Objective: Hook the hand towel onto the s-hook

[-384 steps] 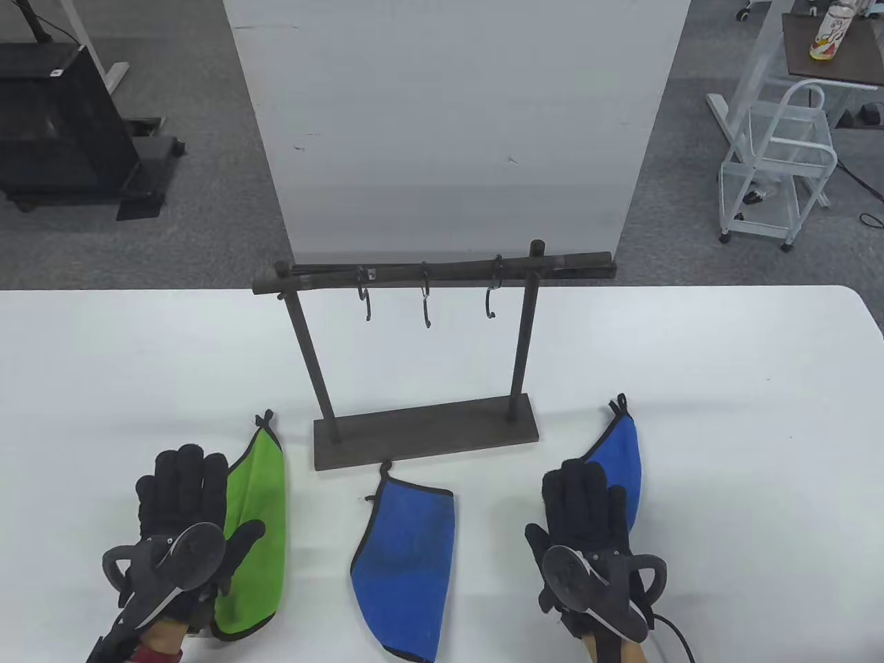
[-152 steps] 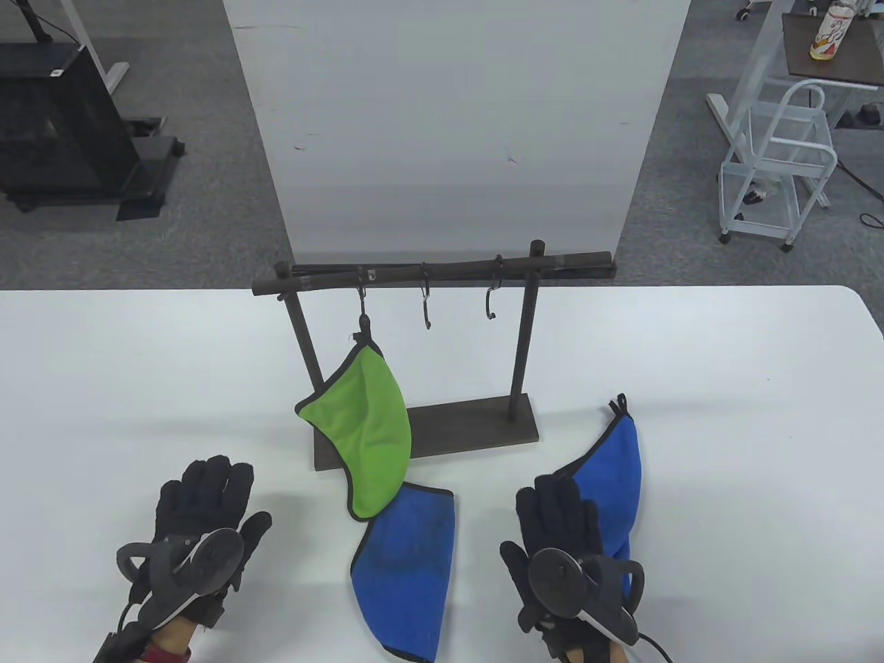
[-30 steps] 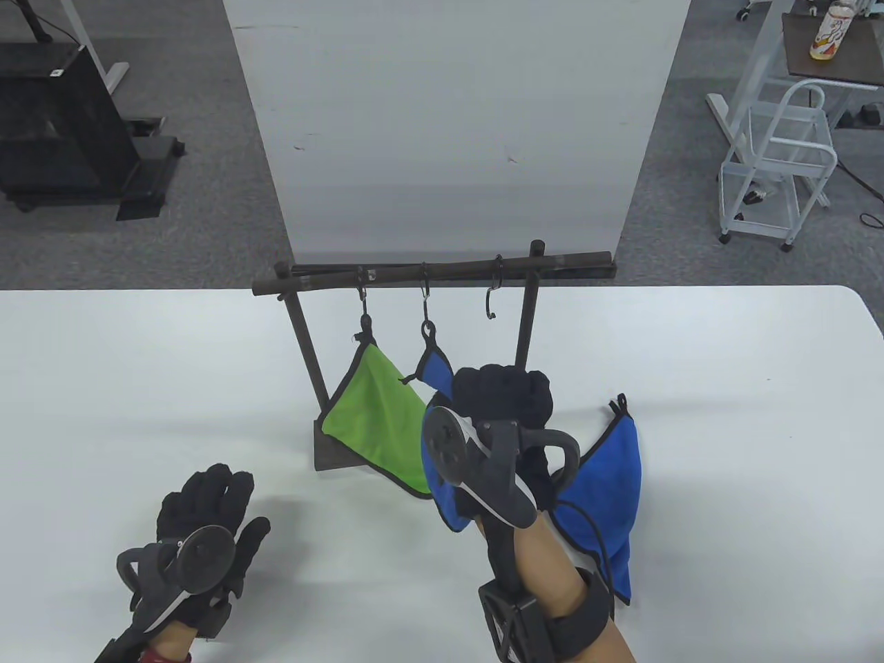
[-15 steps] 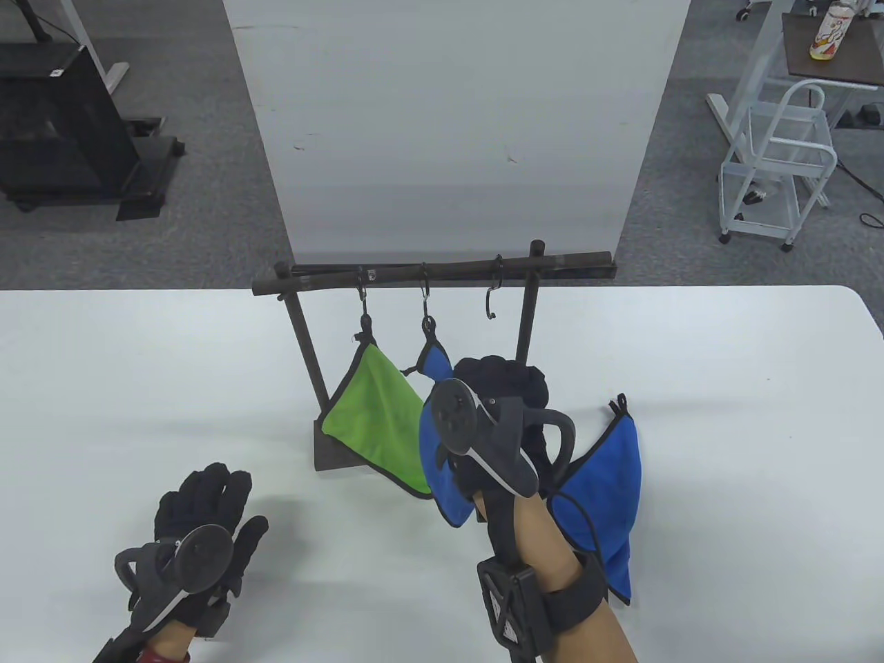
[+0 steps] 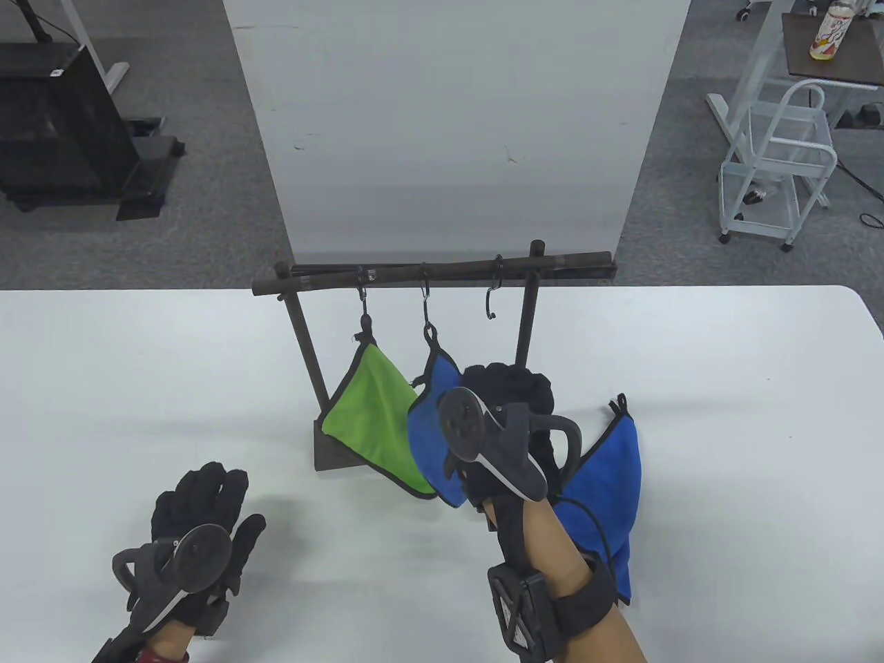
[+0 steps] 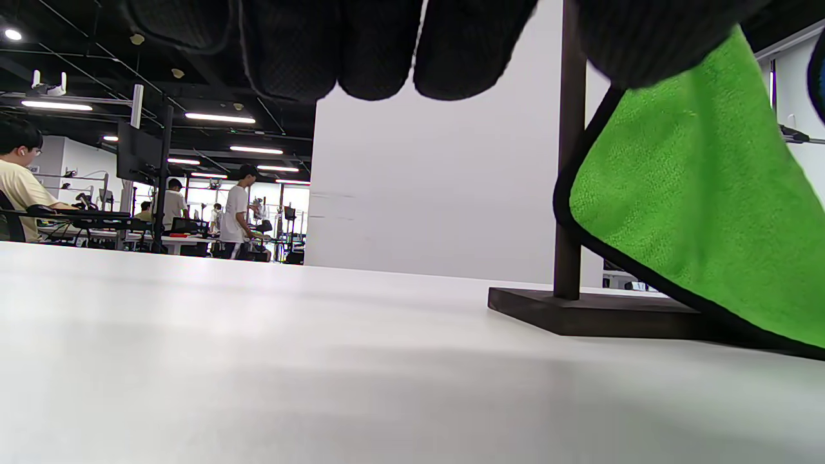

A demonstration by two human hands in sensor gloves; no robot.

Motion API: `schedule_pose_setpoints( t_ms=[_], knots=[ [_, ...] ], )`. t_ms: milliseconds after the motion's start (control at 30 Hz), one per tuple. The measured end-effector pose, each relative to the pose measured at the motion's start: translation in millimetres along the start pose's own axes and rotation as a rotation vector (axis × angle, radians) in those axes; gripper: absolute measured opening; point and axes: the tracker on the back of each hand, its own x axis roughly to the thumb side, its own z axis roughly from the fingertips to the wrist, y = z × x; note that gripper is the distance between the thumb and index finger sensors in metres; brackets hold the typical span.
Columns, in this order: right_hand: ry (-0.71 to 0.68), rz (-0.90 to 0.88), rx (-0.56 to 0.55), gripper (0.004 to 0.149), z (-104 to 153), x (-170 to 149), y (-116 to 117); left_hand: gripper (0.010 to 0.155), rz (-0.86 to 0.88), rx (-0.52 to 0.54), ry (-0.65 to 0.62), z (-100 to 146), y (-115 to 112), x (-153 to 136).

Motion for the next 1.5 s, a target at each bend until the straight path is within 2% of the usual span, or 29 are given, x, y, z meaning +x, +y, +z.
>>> schedule_pose_setpoints(
  t_ms=[133,267,600,700,833,967,1267,1500],
  knots=[
    [0.005,-0.041,0.018,0.058,7.4,-18.0,-14.4,0.069,-0.003,0.001,0.005,-0.1,0.2,-0.7],
    [0.045,-0.010,-0.015,0.059,8.5,-42.0,-27.4,0.069,-0.009,0.004,0.005,0.2,1.0,0.1],
    [0.256,0.067,0.013,0.063,-15.3,-121.7,-28.6,0.069,-0.010,0.016,0.022,0.5,4.2,-3.8],
    [0.324,0.073,0.059,0.063,-23.3,-146.2,-16.3,0.069,-0.016,0.011,0.023,0.3,3.2,-3.5],
    [0.387,0.102,0.154,0.063,-29.7,-169.7,9.3,0.069,-0.021,0.009,0.023,0.3,3.4,-3.0],
    [0.459,0.051,0.227,0.064,-33.7,-191.1,40.0,0.069,-0.024,0.009,0.032,0.2,4.4,-4.6],
    [0.550,0.064,0.398,0.066,-38.5,-217.5,101.3,0.070,-0.012,0.004,0.059,-1.3,5.5,-11.5],
    [0.622,0.090,0.465,0.070,-34.8,-231.0,133.0,0.070,-0.010,0.001,0.062,-1.9,5.6,-12.3]
  ],
)
